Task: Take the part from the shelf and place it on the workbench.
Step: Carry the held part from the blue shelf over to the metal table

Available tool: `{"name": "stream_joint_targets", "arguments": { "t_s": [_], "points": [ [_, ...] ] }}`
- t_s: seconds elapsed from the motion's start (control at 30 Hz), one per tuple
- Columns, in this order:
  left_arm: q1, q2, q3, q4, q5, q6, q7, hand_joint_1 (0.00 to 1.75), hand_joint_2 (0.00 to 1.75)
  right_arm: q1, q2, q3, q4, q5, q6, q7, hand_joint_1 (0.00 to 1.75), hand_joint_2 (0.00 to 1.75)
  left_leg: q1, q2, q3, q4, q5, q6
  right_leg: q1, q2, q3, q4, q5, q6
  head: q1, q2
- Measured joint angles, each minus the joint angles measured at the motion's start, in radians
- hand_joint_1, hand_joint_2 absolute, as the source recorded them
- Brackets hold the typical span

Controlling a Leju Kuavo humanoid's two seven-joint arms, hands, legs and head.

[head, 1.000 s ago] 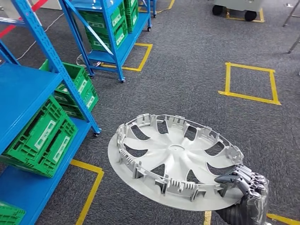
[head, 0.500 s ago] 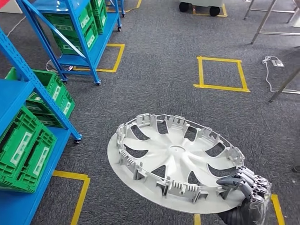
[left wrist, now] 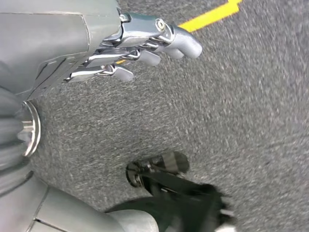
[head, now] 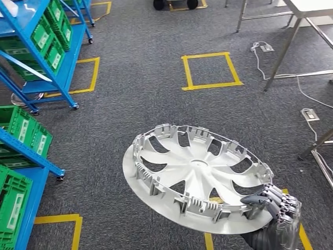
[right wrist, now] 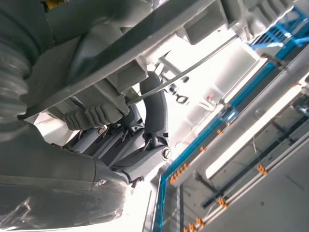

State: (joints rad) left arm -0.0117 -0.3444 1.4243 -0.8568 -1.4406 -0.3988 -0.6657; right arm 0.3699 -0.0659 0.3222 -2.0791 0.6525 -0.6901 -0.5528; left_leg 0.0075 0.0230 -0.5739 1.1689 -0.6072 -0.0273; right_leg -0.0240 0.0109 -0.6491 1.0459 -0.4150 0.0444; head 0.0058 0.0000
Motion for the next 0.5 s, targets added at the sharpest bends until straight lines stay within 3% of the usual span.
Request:
{"name": "stream_joint_targets", "arguments": {
  "t_s": [0.03, 0.07, 0.1, 0.17, 0.23, 0.3, 0.33, 0.37, 0.4, 0.43, 0.5],
  "points": [
    [0.000, -0.001, 0.000, 0.000, 0.000, 0.003, 0.001, 0.00, 1.75, 0.002, 0.002, -0.002, 0.000, 0.002, 0.000, -0.001, 1.75, 1.75, -0.006, -0.008, -0.049, 0.082, -0.025, 0.009, 0.005, 0.014, 0.000, -0.002, 0.001, -0.005, 0.000, 0.000],
    [0.000, -0.001, 0.000, 0.000, 0.000, 0.006, 0.002, 0.00, 1.75, 0.004, 0.004, -0.005, 0.000, 0.005, 0.000, -0.002, 1.75, 1.75, -0.013, -0.013, -0.085, 0.134, -0.031, 0.018, 0.009, 0.027, 0.000, -0.002, 0.002, -0.009, -0.001, 0.000],
    [0.001, -0.001, 0.000, 0.000, 0.000, 0.007, 0.002, 0.00, 1.75, 0.006, 0.006, -0.006, 0.000, 0.006, 0.000, -0.003, 1.75, 1.75, -0.021, -0.017, -0.105, 0.148, -0.016, 0.027, 0.012, 0.041, 0.000, -0.002, 0.002, -0.012, -0.001, 0.000],
    [0.000, -0.001, 0.000, 0.000, 0.000, 0.008, 0.002, 0.00, 1.75, 0.008, 0.009, -0.009, 0.000, 0.008, 0.000, -0.004, 1.75, 1.75, -0.037, -0.032, -0.084, 0.061, 0.060, 0.046, 0.014, 0.069, 0.002, -0.002, 0.003, -0.017, -0.001, 0.000],
    [0.001, 0.001, 0.000, 0.000, 0.001, 0.008, 0.002, 0.00, 1.75, 0.009, 0.011, -0.010, 0.000, 0.008, 0.000, -0.005, 1.75, 1.75, -0.046, -0.073, -0.029, -0.079, 0.134, 0.065, 0.014, 0.094, 0.003, -0.002, 0.005, -0.018, -0.001, 0.000],
    [0.000, 0.003, 0.001, -0.001, 0.002, 0.008, 0.002, 0.00, 1.75, 0.008, 0.013, -0.011, 0.000, 0.007, 0.000, -0.010, 1.75, 1.75, -0.046, -0.100, 0.003, -0.155, 0.154, 0.070, 0.014, 0.115, -0.002, -0.003, 0.010, -0.014, -0.002, 0.000],
    [0.000, 0.004, 0.001, -0.001, 0.002, 0.006, 0.002, 0.00, 1.75, 0.008, 0.015, -0.011, 0.001, 0.007, 0.000, -0.013, 1.75, 1.75, -0.045, -0.096, 0.008, -0.167, 0.154, 0.068, 0.014, 0.126, -0.005, -0.006, 0.013, -0.010, -0.002, 0.000],
    [-0.001, 0.004, 0.000, -0.001, 0.001, 0.004, 0.002, 0.00, 1.75, 0.008, 0.016, -0.011, 0.002, 0.007, 0.000, -0.017, 1.75, 1.75, -0.042, -0.087, 0.011, -0.175, 0.156, 0.066, 0.014, 0.126, -0.009, -0.007, 0.015, -0.006, -0.002, 0.000],
    [-0.001, 0.003, 0.000, -0.002, 0.001, 0.002, 0.002, 0.00, 1.75, 0.008, 0.017, -0.011, 0.002, 0.006, 0.000, -0.020, 1.75, 1.75, -0.039, -0.077, 0.014, -0.183, 0.160, 0.066, 0.017, 0.108, -0.015, -0.002, 0.009, -0.002, -0.001, 0.000],
    [-0.001, 0.003, 0.000, -0.002, 0.001, 0.000, 0.002, 0.00, 1.75, 0.006, 0.018, -0.011, 0.002, 0.007, 0.000, -0.022, 1.75, 1.75, -0.037, -0.065, 0.016, -0.190, 0.165, 0.066, 0.021, 0.081, -0.026, 0.019, -0.008, 0.001, 0.000, 0.000],
    [0.004, 0.002, 0.000, -0.003, 0.000, -0.002, 0.002, 0.00, 1.75, 0.001, 0.020, -0.011, 0.004, 0.006, 0.000, -0.024, 1.75, 1.75, -0.034, -0.040, 0.018, -0.196, 0.167, 0.067, 0.025, 0.020, -0.071, 0.123, -0.072, 0.010, 0.003, 0.000]
  ]
}}
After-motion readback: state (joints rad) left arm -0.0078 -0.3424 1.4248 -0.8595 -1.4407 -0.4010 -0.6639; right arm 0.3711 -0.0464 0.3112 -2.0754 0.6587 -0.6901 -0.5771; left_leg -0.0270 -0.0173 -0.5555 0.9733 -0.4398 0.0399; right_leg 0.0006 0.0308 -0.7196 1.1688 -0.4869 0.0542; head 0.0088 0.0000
